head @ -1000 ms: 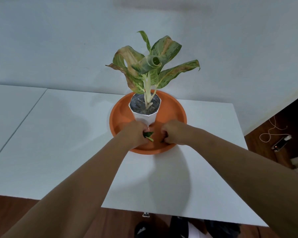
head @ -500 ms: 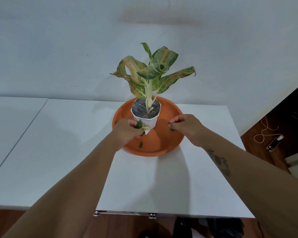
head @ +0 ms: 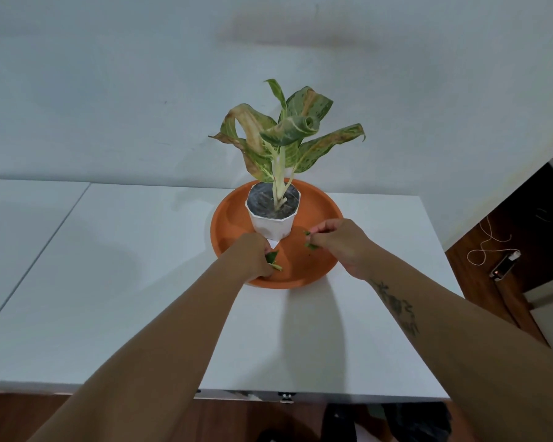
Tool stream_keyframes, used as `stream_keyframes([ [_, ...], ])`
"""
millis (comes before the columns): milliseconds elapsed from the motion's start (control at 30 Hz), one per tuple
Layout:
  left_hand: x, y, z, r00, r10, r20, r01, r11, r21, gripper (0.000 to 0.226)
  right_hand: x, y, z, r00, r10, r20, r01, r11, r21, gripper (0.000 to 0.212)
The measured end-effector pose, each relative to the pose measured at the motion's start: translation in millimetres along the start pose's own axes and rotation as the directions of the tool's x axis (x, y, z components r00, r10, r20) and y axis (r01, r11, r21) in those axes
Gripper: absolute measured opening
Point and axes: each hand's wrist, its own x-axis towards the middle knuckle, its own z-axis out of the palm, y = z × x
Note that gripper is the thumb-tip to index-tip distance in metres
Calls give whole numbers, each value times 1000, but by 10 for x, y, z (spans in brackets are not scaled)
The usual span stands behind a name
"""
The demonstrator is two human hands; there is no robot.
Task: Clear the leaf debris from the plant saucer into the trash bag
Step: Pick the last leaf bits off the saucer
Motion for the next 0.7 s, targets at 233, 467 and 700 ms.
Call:
stream_keyframes([
  [233,-38,-88,-3,995,-50,-85,29,972,-233,16,-31,11,16,999,35,-30,-29,984,174,6],
  [467,-163,-174,-223,979,-164,-118,43,740,-671,8,-78,-49,18,999,35,-14,-27,929,370,5],
  [700,-146,-68,-98,992,-129,-8,41,373,-927,18,-228,-22,41,996,88,23,-83,776,625,9],
])
